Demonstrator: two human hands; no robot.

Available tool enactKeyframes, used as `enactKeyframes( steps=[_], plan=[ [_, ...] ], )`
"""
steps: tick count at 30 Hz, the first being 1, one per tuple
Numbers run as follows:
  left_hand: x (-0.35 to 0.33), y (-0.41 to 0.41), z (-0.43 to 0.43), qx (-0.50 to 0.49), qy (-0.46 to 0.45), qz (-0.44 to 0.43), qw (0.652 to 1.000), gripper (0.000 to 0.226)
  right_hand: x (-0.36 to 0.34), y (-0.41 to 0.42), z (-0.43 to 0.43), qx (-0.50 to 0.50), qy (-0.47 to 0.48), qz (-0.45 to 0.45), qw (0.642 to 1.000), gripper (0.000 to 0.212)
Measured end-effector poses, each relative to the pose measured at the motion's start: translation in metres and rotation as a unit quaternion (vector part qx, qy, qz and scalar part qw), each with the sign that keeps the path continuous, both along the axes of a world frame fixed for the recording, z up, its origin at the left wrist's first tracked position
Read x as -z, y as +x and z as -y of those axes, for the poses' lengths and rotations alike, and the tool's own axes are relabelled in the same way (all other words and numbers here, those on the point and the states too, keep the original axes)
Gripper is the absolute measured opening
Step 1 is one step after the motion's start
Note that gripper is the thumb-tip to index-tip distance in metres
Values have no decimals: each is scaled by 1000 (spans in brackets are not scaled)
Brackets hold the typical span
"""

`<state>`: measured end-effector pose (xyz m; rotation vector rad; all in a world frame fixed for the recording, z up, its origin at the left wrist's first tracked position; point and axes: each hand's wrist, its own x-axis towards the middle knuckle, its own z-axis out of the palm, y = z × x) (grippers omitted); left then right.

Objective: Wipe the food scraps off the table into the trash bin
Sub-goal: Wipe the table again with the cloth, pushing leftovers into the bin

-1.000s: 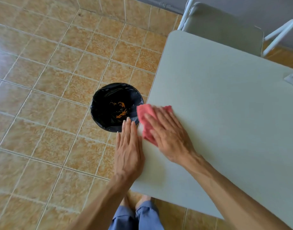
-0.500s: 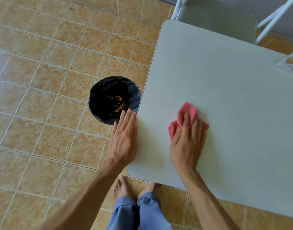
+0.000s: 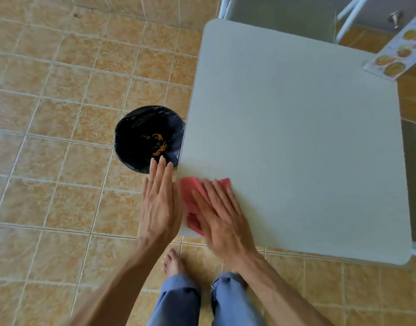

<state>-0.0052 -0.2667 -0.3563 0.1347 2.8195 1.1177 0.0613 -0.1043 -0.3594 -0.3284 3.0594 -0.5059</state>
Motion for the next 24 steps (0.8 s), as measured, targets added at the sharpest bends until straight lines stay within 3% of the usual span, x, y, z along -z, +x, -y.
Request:
enactKeyframes(
  steps=[3, 4, 8, 11, 13, 16, 21, 24],
  plan=[
    [-9, 8, -31, 81, -3, -57, 995, 49, -1, -3, -37, 222, 43, 12, 974, 53],
    [-9, 10, -42, 97, -10, -53, 994, 50, -2, -1, -39, 251, 53, 18, 966, 54],
    [6, 19, -73, 131, -53, -27, 990, 53, -4, 16, -59, 60, 35, 8, 998, 52],
    [13, 22, -82, 126, -124, -32, 984, 56, -3, 28, -96, 170, 15, -9, 985, 54],
    [11, 24, -86, 119, -135, -32, 983, 58, -8, 43, -119, 260, -29, -18, 965, 55],
    [0, 33, -109, 135, -135, -32, 981, 58, -19, 73, -159, 310, -70, -14, 948, 50],
    [-15, 73, -218, 231, -87, -39, 968, 55, -31, 113, -231, 366, -25, -23, 930, 53],
    [-18, 97, -290, 287, -78, -48, 954, 56, -26, 129, -275, 377, 25, -9, 926, 74]
  ],
)
